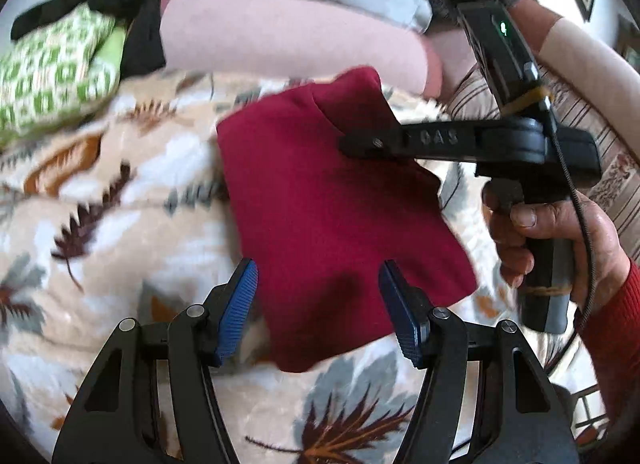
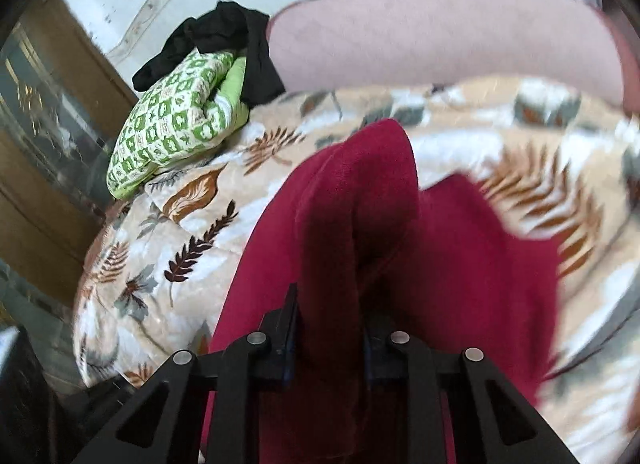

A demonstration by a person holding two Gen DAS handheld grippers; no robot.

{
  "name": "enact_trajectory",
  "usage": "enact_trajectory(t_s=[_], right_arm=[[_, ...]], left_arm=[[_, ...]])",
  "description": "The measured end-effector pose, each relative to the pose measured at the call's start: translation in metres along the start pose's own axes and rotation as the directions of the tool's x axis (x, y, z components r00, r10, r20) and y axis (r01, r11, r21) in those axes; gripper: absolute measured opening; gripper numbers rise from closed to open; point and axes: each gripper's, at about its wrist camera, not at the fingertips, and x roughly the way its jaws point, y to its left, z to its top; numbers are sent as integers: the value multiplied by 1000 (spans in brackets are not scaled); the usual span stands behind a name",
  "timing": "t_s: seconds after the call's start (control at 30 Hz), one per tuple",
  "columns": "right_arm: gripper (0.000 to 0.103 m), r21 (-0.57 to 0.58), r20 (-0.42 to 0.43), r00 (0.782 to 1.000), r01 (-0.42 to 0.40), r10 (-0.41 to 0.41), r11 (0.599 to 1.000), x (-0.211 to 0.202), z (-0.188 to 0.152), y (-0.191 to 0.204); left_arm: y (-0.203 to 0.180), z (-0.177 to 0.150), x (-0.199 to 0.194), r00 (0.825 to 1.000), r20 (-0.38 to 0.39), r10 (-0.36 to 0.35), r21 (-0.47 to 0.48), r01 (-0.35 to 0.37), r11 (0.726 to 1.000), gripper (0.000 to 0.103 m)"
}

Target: Fold small clothes

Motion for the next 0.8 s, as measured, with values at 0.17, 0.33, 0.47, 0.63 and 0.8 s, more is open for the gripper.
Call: enact_trajectory(t_s=[0.17,0.33,0.47,0.63,0.8], right_arm=[[23,-6,-23,993,113,-113,994,-10,10,-37],[26,70,-101,968,236,-228,969,34,-11,-78],[51,173,-19,984,176,-176,969,1,-15,-91],[51,159,64,990,110,-122,981,-46,-23,-79],[43,10,5,995,99,-99,995,-32,-52,-48]], left_arm=[[1,13,12,1000,-6,28,6,-28,1000,63],[6,5,24,996,-58,61,-17,-62,998,63],[14,10,16,996,-38,79,-29,-80,996,63],[18,22,27,995,-36,94,-45,-95,994,63],[2,13,59,991,-93,99,-10,-100,995,63]])
